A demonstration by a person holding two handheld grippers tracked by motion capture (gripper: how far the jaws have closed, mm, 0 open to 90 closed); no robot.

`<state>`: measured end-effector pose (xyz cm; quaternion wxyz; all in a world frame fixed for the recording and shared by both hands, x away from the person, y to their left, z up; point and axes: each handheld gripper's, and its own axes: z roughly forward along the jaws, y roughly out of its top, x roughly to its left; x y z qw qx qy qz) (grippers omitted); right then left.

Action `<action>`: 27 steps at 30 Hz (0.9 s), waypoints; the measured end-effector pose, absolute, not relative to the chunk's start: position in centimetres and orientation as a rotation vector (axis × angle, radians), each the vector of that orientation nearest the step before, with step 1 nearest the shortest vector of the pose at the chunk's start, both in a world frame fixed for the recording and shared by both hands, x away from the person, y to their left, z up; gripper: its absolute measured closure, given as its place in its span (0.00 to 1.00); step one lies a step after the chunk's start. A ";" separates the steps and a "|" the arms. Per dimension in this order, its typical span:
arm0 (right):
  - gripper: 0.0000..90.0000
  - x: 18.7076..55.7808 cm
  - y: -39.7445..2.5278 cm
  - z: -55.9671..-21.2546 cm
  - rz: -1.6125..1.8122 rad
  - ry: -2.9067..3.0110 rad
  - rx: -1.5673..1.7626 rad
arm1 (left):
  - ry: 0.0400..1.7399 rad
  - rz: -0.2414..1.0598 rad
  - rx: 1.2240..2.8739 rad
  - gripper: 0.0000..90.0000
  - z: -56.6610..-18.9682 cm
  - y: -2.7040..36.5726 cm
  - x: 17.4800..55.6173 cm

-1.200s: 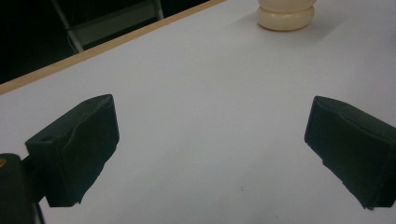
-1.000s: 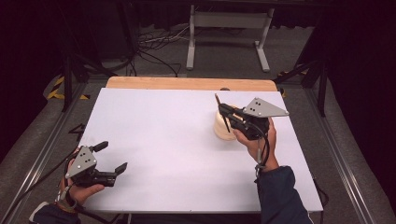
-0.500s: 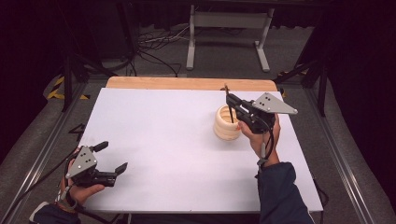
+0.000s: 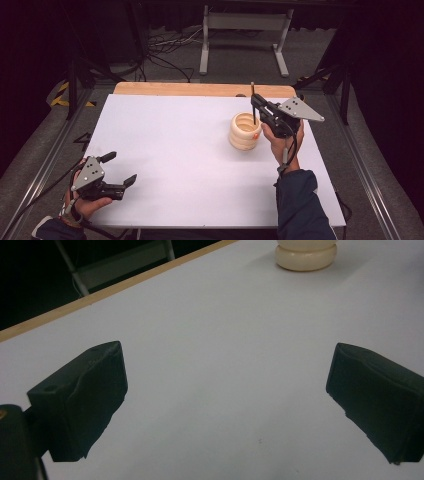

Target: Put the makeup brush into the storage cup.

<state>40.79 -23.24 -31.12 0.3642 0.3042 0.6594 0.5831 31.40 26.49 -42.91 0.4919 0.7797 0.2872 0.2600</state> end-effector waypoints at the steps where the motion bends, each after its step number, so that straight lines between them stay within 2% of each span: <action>1: 0.94 40.9 -23.3 -31.2 1.494 1.691 0.784 | 0.698 0.631 1.892 0.04 -42.9 26.5 31.4; 27: 0.94 42.9 -23.4 -35.3 1.546 1.617 0.863 | 0.689 0.616 1.895 0.04 -43.0 26.4 31.4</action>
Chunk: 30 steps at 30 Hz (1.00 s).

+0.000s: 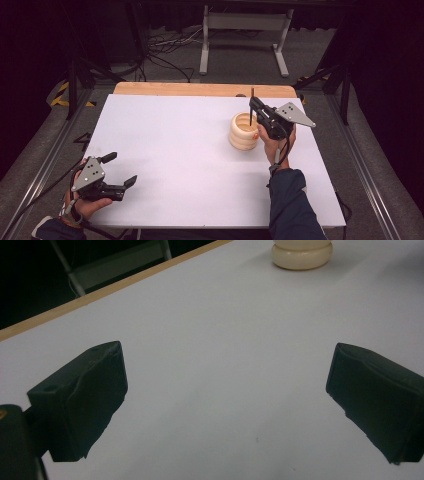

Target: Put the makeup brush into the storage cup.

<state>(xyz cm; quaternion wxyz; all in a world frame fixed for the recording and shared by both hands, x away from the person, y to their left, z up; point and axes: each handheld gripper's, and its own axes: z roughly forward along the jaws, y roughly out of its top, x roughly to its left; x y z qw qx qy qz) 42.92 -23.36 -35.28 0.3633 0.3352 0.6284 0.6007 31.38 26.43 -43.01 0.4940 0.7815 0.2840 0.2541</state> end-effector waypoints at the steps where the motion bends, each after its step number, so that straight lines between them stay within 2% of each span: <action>1: 0.94 42.9 -23.4 -35.3 1.546 1.617 0.863 | 0.689 0.616 1.895 0.04 -43.0 26.4 31.4; 30: 0.94 44.1 -22.3 -37.1 1.545 1.638 0.900 | 0.678 0.610 1.860 0.04 -42.8 26.8 31.2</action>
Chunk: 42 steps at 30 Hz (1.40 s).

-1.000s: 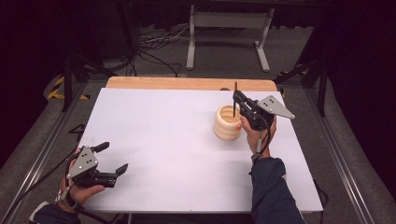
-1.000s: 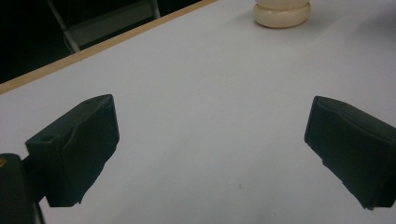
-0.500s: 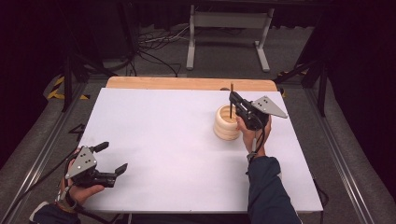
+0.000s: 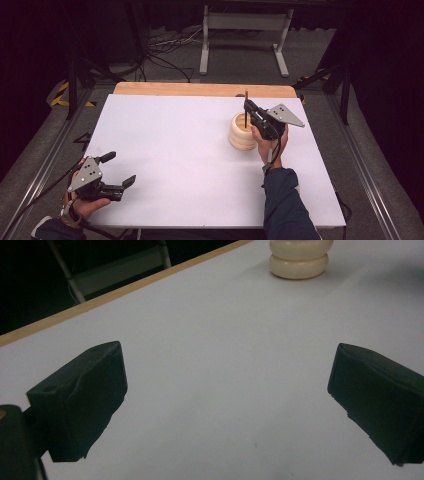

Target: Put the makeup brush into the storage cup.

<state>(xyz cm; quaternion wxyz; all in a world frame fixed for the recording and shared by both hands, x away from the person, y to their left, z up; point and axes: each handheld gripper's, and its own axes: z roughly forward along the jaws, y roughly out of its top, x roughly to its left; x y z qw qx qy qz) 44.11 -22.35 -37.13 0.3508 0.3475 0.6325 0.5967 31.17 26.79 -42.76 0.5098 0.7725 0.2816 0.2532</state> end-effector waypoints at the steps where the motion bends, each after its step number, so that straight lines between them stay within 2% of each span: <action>1: 0.94 44.1 -22.4 -37.2 1.546 1.636 0.901 | 0.674 0.608 1.858 0.04 -42.7 26.8 31.2; 42: 0.91 43.8 -22.9 -37.6 1.532 1.630 0.932 | 0.662 0.609 1.864 0.03 -42.8 26.7 31.2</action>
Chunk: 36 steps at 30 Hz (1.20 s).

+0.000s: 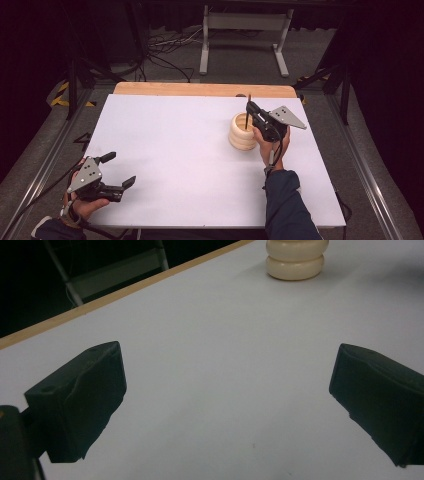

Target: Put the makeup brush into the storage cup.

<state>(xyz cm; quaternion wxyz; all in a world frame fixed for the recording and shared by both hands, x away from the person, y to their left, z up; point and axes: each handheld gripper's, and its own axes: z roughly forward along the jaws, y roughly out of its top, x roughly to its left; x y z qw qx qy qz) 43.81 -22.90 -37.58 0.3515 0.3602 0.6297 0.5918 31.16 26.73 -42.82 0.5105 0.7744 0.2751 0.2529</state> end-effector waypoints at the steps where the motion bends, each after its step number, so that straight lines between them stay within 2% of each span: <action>1: 0.91 43.7 -22.9 -37.6 1.535 1.633 0.935 | 0.659 0.612 1.867 0.03 -42.8 26.7 31.2; 3: 0.87 43.7 -22.9 -37.5 1.527 1.637 0.926 | 0.664 0.610 1.865 0.03 -42.8 26.7 31.2; 10: 0.86 43.4 -23.0 -37.2 1.520 1.640 0.915 | 0.663 0.610 1.866 0.03 -42.8 26.6 31.2; 17: 0.81 43.1 -23.1 -36.8 1.505 1.647 0.902 | 0.666 0.604 1.869 0.03 -42.9 26.6 31.3; 22: 0.75 43.0 -23.2 -36.7 1.505 1.646 0.900 | 0.668 0.603 1.877 0.03 -42.9 26.6 31.3; 29: 0.63 42.8 -23.3 -36.5 1.498 1.638 0.900 | 0.669 0.605 1.876 0.03 -42.9 26.6 31.3; 30: 0.58 42.7 -23.3 -36.4 1.493 1.643 0.896 | 0.669 0.605 1.876 0.03 -42.9 26.6 31.3; 36: 0.52 42.6 -23.2 -36.4 1.477 1.662 0.883 | 0.667 0.609 1.877 0.03 -42.9 26.6 31.3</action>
